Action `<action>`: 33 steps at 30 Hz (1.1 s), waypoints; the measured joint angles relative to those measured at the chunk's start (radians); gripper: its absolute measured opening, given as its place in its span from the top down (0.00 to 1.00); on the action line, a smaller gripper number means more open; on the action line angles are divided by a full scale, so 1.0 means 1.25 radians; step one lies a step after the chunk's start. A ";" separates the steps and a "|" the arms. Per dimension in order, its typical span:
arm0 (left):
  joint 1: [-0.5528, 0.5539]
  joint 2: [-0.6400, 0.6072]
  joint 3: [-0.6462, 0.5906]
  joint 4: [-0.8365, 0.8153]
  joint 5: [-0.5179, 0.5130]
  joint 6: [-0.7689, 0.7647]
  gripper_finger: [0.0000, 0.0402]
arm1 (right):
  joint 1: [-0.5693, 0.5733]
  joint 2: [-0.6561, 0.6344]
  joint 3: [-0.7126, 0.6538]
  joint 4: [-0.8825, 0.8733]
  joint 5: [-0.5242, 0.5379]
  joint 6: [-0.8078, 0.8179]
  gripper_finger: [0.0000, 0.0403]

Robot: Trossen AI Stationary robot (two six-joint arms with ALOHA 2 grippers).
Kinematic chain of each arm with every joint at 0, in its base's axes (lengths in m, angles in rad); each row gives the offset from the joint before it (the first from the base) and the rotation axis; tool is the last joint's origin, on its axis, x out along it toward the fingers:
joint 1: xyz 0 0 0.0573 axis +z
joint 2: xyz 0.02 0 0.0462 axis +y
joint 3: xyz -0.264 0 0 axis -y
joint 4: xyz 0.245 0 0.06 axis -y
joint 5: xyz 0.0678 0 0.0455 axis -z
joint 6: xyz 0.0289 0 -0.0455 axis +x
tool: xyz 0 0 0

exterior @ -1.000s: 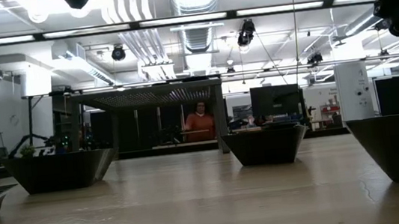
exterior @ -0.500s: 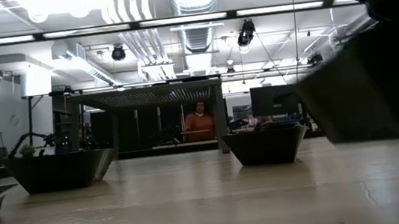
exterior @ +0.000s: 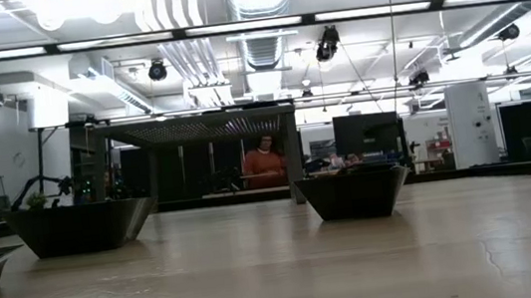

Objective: Pick & Place Mini shaped plates
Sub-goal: Put the bottom right distorted square plate on the left shelf

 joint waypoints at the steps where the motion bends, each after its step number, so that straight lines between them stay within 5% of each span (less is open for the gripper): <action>1: 0.000 0.015 0.004 -0.002 0.027 0.006 0.67 | -0.010 -0.003 0.000 0.013 -0.023 0.000 0.98; 7: 0.000 0.097 0.032 -0.008 0.187 0.023 0.67 | -0.066 -0.008 0.000 0.084 -0.217 -0.017 0.98; 16: -0.001 0.185 0.117 -0.003 0.304 0.050 0.67 | -0.139 -0.010 0.000 0.168 -0.459 0.035 0.98; 22: -0.002 0.242 0.184 -0.008 0.345 0.066 0.67 | -0.180 -0.010 0.000 0.189 -0.541 0.084 0.98; 33: -0.020 0.307 0.207 -0.055 0.405 0.062 0.67 | -0.250 -0.014 0.000 0.201 -0.559 0.076 0.98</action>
